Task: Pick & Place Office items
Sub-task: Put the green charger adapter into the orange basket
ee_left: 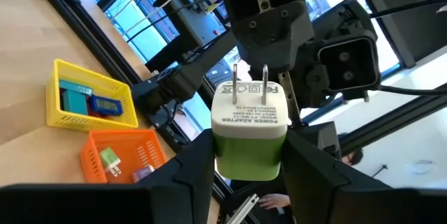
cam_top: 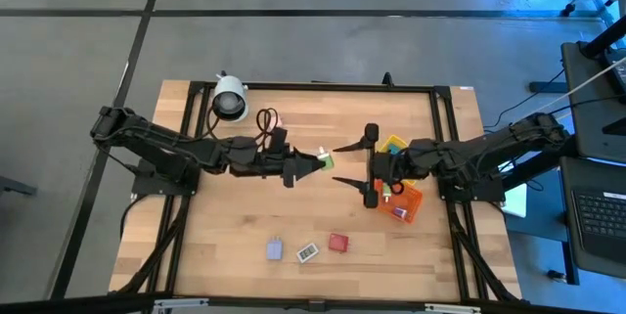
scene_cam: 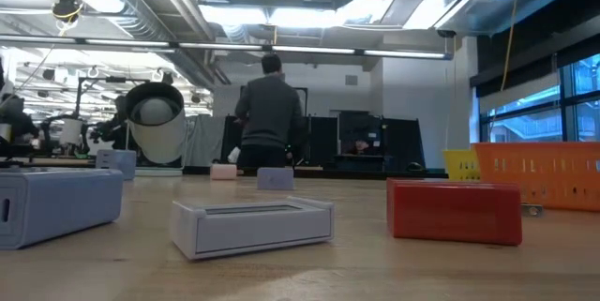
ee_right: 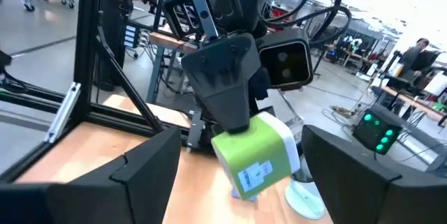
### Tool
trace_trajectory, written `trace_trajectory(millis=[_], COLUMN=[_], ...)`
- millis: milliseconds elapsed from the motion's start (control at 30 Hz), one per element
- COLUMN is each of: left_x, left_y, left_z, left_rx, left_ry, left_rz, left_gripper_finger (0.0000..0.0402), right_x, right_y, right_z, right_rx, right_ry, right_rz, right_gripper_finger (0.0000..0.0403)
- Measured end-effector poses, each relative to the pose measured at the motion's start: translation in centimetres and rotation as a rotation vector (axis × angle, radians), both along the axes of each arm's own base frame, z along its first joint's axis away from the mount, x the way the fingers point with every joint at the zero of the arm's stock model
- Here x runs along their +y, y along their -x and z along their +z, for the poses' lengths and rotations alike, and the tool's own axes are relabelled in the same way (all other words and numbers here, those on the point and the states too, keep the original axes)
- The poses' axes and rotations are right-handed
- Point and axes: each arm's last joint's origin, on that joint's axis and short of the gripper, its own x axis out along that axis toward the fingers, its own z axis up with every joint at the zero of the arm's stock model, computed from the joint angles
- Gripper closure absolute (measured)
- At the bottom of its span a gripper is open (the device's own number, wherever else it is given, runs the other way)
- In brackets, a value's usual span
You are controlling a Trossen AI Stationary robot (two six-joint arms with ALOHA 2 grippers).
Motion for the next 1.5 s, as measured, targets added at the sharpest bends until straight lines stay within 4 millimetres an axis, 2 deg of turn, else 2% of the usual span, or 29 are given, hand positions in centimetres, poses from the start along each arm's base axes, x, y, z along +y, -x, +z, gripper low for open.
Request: trace_trajectory(millis=[367, 1100, 1267, 1500], left_x=[-0.2, 0.3, 0.3, 0.3], left_y=[0.0, -0.1, -0.1, -0.1], left_z=[0.0, 0.0, 0.0, 0.0], left_rx=[-0.006, -0.007, -0.006, -0.007], left_ry=[0.066, 0.079, 0.079, 0.083], left_rz=[-0.054, -0.065, -0.065, -0.060], left_gripper_finger=[0.0267, 0.0267, 0.0267, 0.0267], right_x=[0.2, 0.2, 0.1, -0.1], right_y=[-1.1, -1.1, -1.1, -1.2], right_z=[-0.9, -1.0, -1.0, -1.0], right_rx=[0.037, 0.037, 0.037, 0.040], right_ry=[0.061, 0.057, 0.058, 0.064], right_rz=[-0.003, -0.005, -0.018, -0.067], right_gripper_finger=[0.0103, 0.0106, 0.0136, 0.0208])
